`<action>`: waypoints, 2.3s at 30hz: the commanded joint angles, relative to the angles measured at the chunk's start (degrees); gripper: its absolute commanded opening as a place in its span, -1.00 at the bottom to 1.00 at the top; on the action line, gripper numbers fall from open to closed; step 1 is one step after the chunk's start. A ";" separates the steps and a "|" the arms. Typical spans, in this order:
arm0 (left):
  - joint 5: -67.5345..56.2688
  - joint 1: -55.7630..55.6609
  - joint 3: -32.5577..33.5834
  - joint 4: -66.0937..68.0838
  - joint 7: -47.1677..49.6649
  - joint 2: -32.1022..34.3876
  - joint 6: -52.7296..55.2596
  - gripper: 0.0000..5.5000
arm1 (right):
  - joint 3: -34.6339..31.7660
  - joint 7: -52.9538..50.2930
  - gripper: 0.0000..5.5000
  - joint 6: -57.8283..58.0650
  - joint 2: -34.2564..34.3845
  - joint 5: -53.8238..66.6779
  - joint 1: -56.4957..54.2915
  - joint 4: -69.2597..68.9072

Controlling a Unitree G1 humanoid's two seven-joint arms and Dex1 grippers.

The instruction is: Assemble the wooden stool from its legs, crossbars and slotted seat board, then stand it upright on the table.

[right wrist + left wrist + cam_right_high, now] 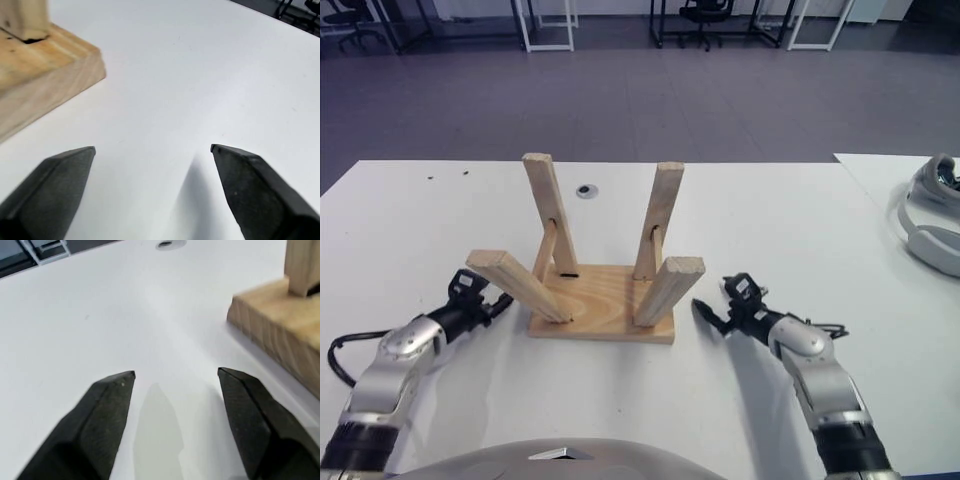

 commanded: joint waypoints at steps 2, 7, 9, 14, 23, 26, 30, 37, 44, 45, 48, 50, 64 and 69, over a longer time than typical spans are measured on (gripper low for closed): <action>1.26 4.15 -5.78 -10.90 -1.09 0.79 6.51 0.11 | 3.09 -4.62 0.58 5.19 3.30 -1.94 6.15 -10.23; -1.30 1.73 -8.61 -18.26 -0.66 -0.99 15.37 0.11 | 7.06 -3.29 0.58 10.59 6.44 2.03 2.70 -17.20; -5.60 0.01 -6.53 -21.82 -0.11 -3.47 19.65 0.11 | 5.69 -0.36 0.58 15.39 6.24 8.76 3.14 -22.52; -20.85 -7.10 1.32 -36.55 -0.38 -5.41 32.15 0.11 | -6.88 -0.82 0.58 35.19 2.28 33.53 -3.13 -33.48; -31.03 -5.90 11.43 -41.01 -2.59 1.98 40.54 0.11 | -16.35 -0.67 0.58 41.10 -5.05 43.84 -7.08 -31.68; -31.57 -4.69 13.42 -40.18 -3.84 4.88 40.26 0.11 | -15.41 1.56 0.58 39.92 -8.43 40.24 -5.08 -31.17; -22.52 0.57 15.87 -31.42 -9.45 15.10 33.83 0.11 | -12.87 9.20 0.58 32.68 -17.81 28.88 -0.30 -26.86; -15.71 4.05 9.80 -17.50 -32.24 29.48 16.78 0.11 | -0.72 29.31 0.58 14.46 -26.00 15.30 -7.24 -13.26; -10.75 -14.14 -6.84 -11.19 -38.57 26.59 11.94 0.12 | 8.02 33.68 0.40 12.75 -21.08 13.31 -17.10 -10.15; -10.76 -15.54 -7.89 -10.86 -38.77 25.91 11.65 0.12 | 8.56 34.09 0.31 12.58 -20.99 12.95 -17.58 -10.14; -11.13 -17.35 -9.02 -10.56 -39.11 24.94 10.90 0.04 | 9.85 33.76 0.09 11.32 -19.62 11.31 -19.48 -9.35; -12.10 -17.35 -8.92 -10.98 -39.91 24.94 10.61 -0.08 | 9.83 33.67 -0.06 11.11 -18.85 11.06 -20.08 -9.65; -38.52 -34.05 4.73 -13.71 -42.90 26.20 22.90 -0.45 | -4.25 38.60 -0.40 34.80 -19.97 39.76 -43.03 -7.98; -64.37 -61.03 7.02 0.96 -42.71 35.18 54.32 -0.45 | 0.05 53.60 -0.40 67.07 -27.26 48.36 -78.76 14.51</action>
